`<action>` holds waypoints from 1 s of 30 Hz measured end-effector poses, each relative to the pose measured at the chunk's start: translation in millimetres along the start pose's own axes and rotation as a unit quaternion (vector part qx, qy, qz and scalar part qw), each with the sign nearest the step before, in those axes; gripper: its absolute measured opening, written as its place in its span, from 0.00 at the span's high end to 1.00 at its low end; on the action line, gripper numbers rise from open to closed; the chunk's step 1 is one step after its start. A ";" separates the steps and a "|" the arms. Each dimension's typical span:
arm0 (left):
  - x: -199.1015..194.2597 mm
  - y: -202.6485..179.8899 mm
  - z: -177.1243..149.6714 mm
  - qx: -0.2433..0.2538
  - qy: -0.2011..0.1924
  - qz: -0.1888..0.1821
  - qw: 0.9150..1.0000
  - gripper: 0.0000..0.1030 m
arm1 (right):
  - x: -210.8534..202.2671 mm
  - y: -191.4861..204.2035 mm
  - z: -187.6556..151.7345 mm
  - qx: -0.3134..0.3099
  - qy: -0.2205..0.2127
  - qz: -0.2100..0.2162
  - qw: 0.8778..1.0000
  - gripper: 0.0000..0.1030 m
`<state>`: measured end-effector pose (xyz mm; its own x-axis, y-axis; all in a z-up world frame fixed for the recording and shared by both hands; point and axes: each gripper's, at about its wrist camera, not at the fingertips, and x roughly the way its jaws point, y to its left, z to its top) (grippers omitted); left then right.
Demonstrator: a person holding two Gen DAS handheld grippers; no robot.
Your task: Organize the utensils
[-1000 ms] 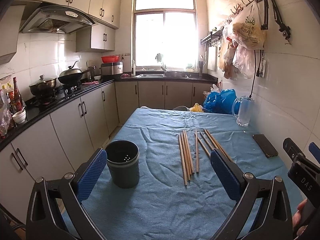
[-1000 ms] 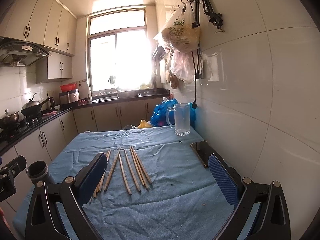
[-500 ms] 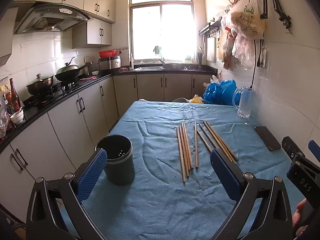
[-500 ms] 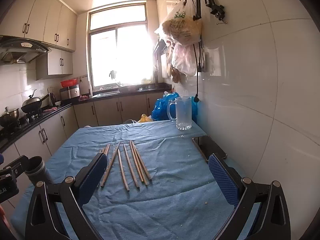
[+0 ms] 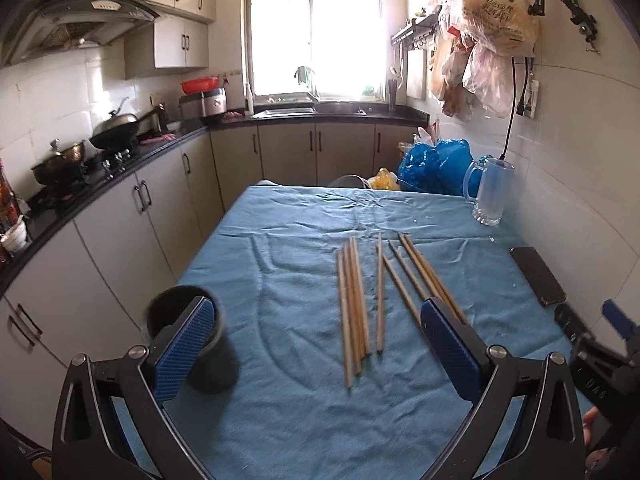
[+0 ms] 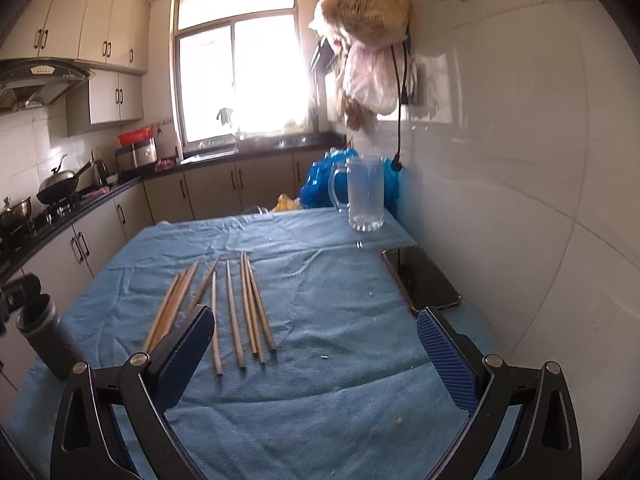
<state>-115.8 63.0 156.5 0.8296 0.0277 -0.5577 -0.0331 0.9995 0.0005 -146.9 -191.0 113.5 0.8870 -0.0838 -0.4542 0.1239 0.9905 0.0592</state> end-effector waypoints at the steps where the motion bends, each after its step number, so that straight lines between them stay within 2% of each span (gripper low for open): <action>1: 5.0 -3.0 3.1 -0.002 0.005 -0.004 1.000 0.00 | 6.5 -2.3 1.3 -0.001 0.005 0.004 1.000 0.00; 8: 62.5 -27.4 24.6 -0.022 0.050 -0.047 0.997 0.01 | 79.0 -18.4 12.6 -0.006 0.079 0.042 0.996 0.00; 10: 84.0 -33.5 28.0 -0.023 0.060 -0.054 0.996 0.08 | 103.3 -20.2 15.7 -0.006 0.096 0.059 0.994 0.01; 12: 113.1 -39.7 28.1 -0.016 0.087 -0.048 0.995 0.25 | 123.6 -19.5 17.7 -0.008 0.110 0.074 0.991 0.08; 13: 123.6 -42.1 26.0 -0.013 0.100 -0.045 0.994 0.29 | 134.1 -17.9 18.2 -0.010 0.119 0.086 0.989 0.12; 15: 158.1 -48.2 15.7 -0.005 0.147 -0.046 0.988 0.41 | 150.5 -12.8 17.5 -0.011 0.139 0.107 0.984 0.31; 18: 193.0 -54.8 -0.5 0.005 0.192 -0.053 0.980 0.51 | 177.9 -5.4 13.2 -0.006 0.178 0.149 0.973 0.47; 21: 214.9 -57.6 -9.5 0.006 0.216 -0.057 0.975 0.62 | 194.7 6.9 6.4 -0.021 0.199 0.162 0.966 0.56; 28: 228.0 -69.3 -9.7 0.029 0.212 -0.074 0.974 0.64 | 213.3 29.9 -8.3 -0.070 0.231 0.163 0.957 0.61; 30: 230.7 -72.3 -11.5 0.041 0.215 -0.062 0.974 0.67 | 214.0 33.6 -9.9 -0.082 0.230 0.158 0.957 0.61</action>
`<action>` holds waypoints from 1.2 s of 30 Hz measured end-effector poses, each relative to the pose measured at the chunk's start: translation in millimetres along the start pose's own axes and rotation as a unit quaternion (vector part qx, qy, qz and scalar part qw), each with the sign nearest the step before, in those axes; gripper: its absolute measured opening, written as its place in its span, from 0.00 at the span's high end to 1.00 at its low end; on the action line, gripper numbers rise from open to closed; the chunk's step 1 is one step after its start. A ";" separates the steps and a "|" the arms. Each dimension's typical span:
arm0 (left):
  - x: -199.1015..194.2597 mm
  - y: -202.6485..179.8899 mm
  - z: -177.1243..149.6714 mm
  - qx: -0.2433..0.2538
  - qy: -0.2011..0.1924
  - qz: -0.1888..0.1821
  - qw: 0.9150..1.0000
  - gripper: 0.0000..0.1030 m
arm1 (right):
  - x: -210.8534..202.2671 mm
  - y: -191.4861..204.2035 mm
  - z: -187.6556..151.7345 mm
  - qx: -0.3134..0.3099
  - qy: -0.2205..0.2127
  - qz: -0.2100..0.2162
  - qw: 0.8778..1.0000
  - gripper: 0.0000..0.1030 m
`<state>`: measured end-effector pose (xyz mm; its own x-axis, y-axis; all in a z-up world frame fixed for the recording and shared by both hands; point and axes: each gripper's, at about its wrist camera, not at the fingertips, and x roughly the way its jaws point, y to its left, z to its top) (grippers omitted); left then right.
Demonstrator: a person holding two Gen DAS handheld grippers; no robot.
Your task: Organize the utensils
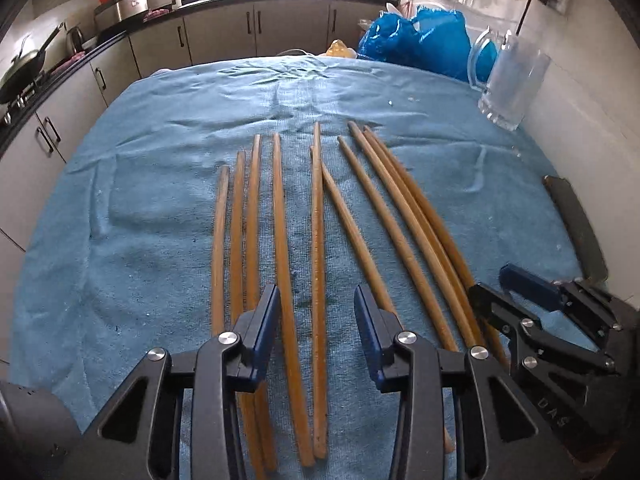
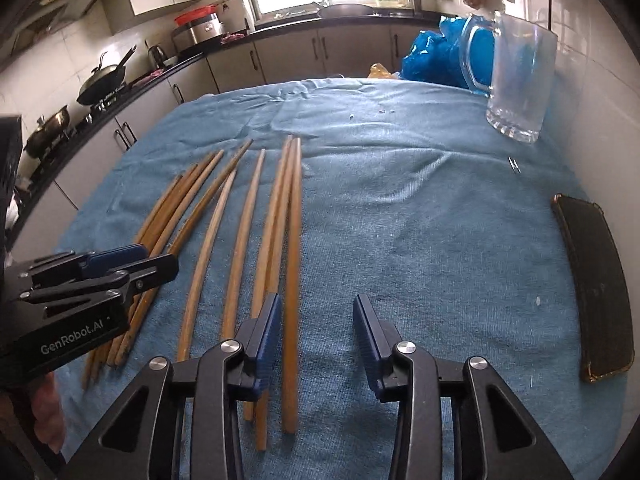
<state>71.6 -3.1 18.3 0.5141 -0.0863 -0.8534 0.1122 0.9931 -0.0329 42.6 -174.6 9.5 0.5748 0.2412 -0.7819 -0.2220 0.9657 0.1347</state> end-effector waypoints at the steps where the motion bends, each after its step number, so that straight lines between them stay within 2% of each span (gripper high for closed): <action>1: 2.5 -1.0 1.4 0.002 0.005 0.005 1.000 0.72 | 1.5 3.1 0.7 -0.009 0.000 -0.009 1.000 0.61; 2: 2.9 0.5 0.7 0.003 0.004 0.014 1.000 0.81 | 3.4 5.1 1.3 -0.014 0.002 -0.017 1.000 0.62; 3: 2.8 0.6 1.0 0.004 0.002 0.017 1.000 0.87 | 3.5 7.7 1.9 -0.018 0.005 -0.024 1.000 0.68; 4: 2.1 1.9 1.7 0.002 0.005 0.008 1.000 0.87 | 4.4 10.6 2.5 -0.025 0.007 -0.037 0.999 0.73; 5: 0.8 3.6 1.7 -0.003 0.008 -0.003 1.000 0.87 | 5.6 14.1 2.8 -0.035 0.009 -0.055 0.998 0.85; 6: -0.2 4.8 0.9 -0.009 0.010 -0.015 1.000 0.87 | 6.4 14.9 3.4 -0.037 0.010 -0.061 0.997 0.91; 11: -11.8 6.1 -13.4 -0.041 0.036 -0.069 0.996 0.87 | 1.2 -0.1 2.7 0.006 0.020 -0.071 0.997 0.93; 17: -34.0 -6.2 -46.1 -0.045 0.052 -0.108 0.992 0.87 | -25.1 -22.9 -22.1 0.060 0.038 -0.071 0.995 0.93; 20: -51.1 -3.8 -66.3 -0.047 0.045 -0.117 0.991 0.87 | -45.1 -29.1 -45.3 0.070 0.047 -0.073 0.994 0.93; 23: -63.5 18.6 -79.4 -0.081 0.027 -0.108 0.990 0.87 | -66.1 -37.2 -69.7 0.084 0.050 -0.077 0.992 0.93; 27: -72.8 49.3 -89.7 -0.127 0.010 -0.119 0.985 0.87 | -87.5 -49.6 -93.0 0.107 0.047 -0.084 0.990 0.93; 28: -76.3 50.9 -91.4 -0.127 0.005 -0.132 0.983 0.87 | -91.2 -50.4 -97.0 0.109 0.048 -0.086 0.989 0.93; 30: -91.6 49.1 -94.9 -0.107 -0.012 -0.186 0.977 0.87 | -96.7 -49.1 -103.8 0.110 0.049 -0.085 0.989 0.93; 31: -96.7 47.4 -96.5 -0.100 -0.017 -0.193 0.976 0.86 | -99.1 -46.7 -106.8 0.106 0.049 -0.083 0.990 0.93; 33: -107.4 43.6 -101.6 -0.080 -0.027 -0.186 0.979 0.85 | -102.3 -40.7 -111.5 0.095 0.051 -0.085 0.991 0.92; 36: -103.7 44.4 -104.6 -0.083 -0.020 -0.169 0.982 0.84 | -105.2 -37.2 -114.5 0.092 0.051 -0.085 0.991 0.92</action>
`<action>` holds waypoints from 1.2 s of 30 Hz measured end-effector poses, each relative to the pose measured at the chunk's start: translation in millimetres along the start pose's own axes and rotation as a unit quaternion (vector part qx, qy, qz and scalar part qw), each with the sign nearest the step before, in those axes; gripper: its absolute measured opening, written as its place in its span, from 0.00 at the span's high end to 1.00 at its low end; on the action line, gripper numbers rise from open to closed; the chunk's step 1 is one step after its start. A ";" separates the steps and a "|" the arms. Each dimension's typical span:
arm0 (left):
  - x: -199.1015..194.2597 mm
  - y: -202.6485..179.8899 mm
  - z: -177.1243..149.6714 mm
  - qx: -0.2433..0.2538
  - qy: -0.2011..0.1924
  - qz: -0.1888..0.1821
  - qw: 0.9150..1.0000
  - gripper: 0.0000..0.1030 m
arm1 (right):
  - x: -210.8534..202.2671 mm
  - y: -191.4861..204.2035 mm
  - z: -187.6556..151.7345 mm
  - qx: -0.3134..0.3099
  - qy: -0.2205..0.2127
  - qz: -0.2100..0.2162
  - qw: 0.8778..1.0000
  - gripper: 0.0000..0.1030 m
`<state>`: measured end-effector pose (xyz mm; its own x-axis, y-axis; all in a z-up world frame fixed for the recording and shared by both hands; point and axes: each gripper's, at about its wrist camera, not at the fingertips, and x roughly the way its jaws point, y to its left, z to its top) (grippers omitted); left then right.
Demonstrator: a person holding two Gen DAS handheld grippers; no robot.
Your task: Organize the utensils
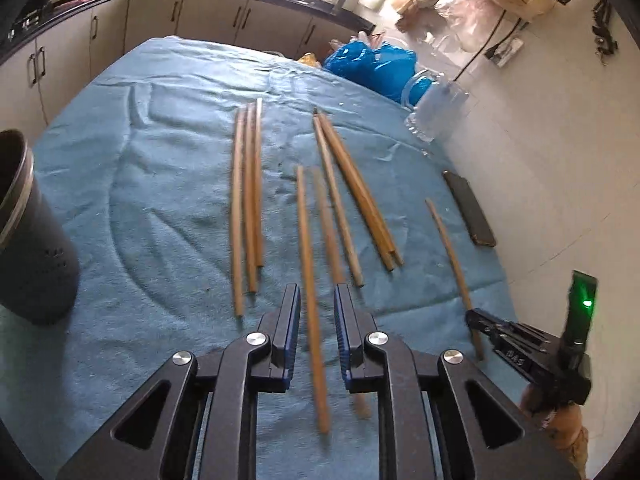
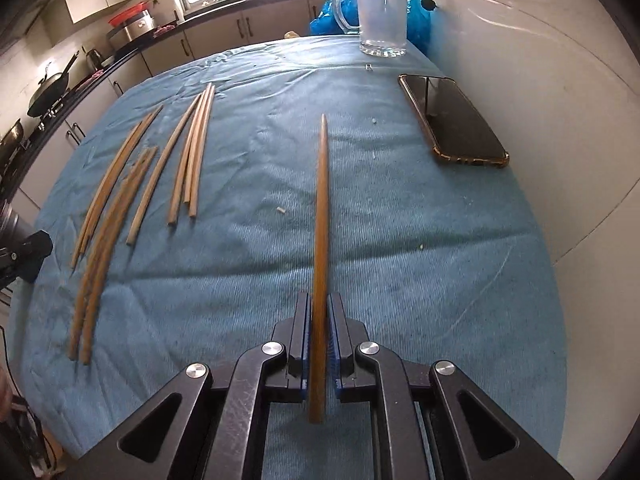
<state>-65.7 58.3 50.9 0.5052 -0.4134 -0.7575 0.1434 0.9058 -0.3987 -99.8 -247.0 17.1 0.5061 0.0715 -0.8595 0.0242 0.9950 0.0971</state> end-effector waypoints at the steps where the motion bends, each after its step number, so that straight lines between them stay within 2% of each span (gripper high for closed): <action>1: 3.0 4.6 0.3 -0.007 0.005 0.004 1.000 0.84 | -0.6 -0.9 -0.3 0.002 0.000 0.001 1.000 0.91; 4: 7.7 11.0 -4.9 -0.017 0.019 0.006 1.000 0.84 | -1.1 -3.4 -1.3 0.011 -0.001 0.009 1.000 0.86; 6: 15.6 7.1 -4.8 -0.009 0.026 0.010 1.000 0.84 | -1.7 -3.4 -1.4 0.012 -0.003 0.015 1.000 0.77; 8: 21.6 3.3 -3.9 0.000 0.030 0.013 0.999 0.84 | -0.8 -0.2 0.6 0.005 -0.007 0.013 1.000 0.72; 14: 38.9 -23.6 28.3 0.037 0.026 0.039 0.998 0.84 | 11.4 0.5 26.0 0.002 -0.004 0.025 1.000 0.72; 17: 54.9 -32.2 46.0 0.046 0.049 0.052 0.996 0.84 | 18.8 -4.2 46.0 0.006 0.003 0.032 0.999 0.72; 24: 93.3 -26.0 74.4 0.029 0.099 0.102 0.989 0.84 | 48.5 -12.9 93.1 0.012 0.048 0.030 0.998 0.72; 28: 106.5 -20.8 79.7 0.018 0.121 0.101 0.987 0.84 | 60.6 -14.9 109.2 0.018 0.072 0.028 0.997 0.72; 36: 119.4 -20.4 95.6 -0.001 0.133 0.117 0.984 0.85 | 80.8 -11.6 136.0 0.004 0.113 0.009 0.994 0.72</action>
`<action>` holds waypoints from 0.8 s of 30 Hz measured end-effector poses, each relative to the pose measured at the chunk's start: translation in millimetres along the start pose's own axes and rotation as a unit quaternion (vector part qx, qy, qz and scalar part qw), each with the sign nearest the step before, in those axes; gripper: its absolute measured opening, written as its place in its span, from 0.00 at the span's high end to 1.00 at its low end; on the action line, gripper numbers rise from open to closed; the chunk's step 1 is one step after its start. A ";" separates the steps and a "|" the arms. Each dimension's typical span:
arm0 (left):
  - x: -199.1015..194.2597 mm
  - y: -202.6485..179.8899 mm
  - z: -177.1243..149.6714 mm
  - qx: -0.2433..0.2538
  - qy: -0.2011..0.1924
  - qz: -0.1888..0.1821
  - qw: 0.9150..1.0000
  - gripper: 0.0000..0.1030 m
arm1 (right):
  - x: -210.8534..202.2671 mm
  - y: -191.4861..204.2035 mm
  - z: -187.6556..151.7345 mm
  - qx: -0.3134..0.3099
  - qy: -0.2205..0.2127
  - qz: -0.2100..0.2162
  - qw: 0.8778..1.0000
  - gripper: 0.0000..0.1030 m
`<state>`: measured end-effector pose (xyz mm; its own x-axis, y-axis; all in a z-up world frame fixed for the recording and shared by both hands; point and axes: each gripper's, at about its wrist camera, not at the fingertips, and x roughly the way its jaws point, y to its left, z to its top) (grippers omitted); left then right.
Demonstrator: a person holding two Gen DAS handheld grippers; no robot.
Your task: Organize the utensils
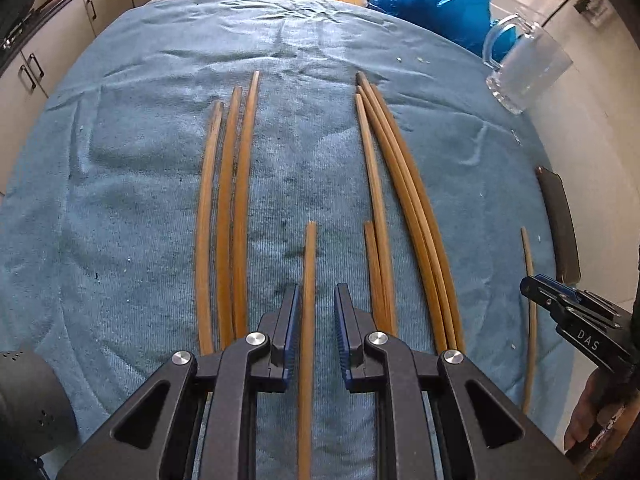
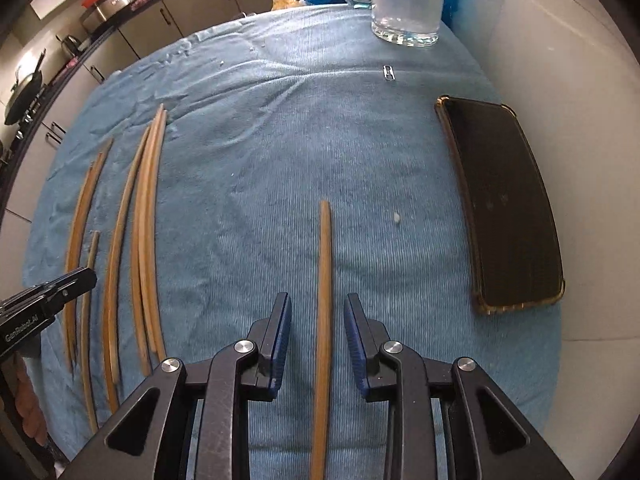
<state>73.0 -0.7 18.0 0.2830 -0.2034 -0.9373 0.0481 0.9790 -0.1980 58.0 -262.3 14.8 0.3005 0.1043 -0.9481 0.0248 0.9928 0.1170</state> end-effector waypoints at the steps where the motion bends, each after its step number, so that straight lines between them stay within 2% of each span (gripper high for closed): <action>1: 0.8 -0.8 1.6 -0.001 0.000 0.001 1.000 0.84 | 1.6 0.5 3.5 -0.001 0.006 -0.003 1.000 0.72; 8: -1.3 -4.0 -1.9 0.001 -0.007 0.011 1.000 0.84 | 13.4 5.7 27.9 -0.001 0.042 -0.026 0.999 0.73; 10: -2.3 -5.7 -2.8 0.006 -0.008 0.014 1.000 0.84 | 16.0 13.1 30.8 -0.019 0.043 -0.045 0.998 0.76; 12: -2.8 -6.5 -3.4 0.012 -0.009 0.014 1.000 0.85 | 17.8 19.0 34.1 -0.024 0.042 -0.041 0.998 0.87; 13: -3.5 -8.0 -4.6 0.023 -0.009 0.013 1.000 0.92 | 17.9 20.4 34.1 -0.028 0.037 -0.043 0.998 0.91; 14: -2.9 -9.1 -5.0 0.029 -0.007 0.008 1.000 0.95 | 17.9 21.1 33.7 -0.031 0.032 -0.046 0.998 0.93; 17: -11.8 -7.0 -12.8 0.028 -0.025 -0.002 0.999 0.95 | 15.6 22.4 28.9 -0.039 0.011 -0.041 0.998 0.94; 20: -33.9 -5.6 -26.0 0.026 -0.053 -0.020 0.998 0.95 | 4.6 18.5 19.8 -0.024 -0.017 -0.018 0.999 0.94; 24: -74.9 -6.1 -51.0 0.041 -0.105 -0.041 0.993 0.95 | -35.6 21.0 -7.0 -0.019 -0.089 0.012 0.996 0.94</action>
<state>2.6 8.1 74.8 0.4673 -0.2843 -0.8372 0.1553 0.9586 -0.2388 41.2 -244.8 48.9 0.4649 0.1202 -0.8771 -0.0202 0.9919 0.1252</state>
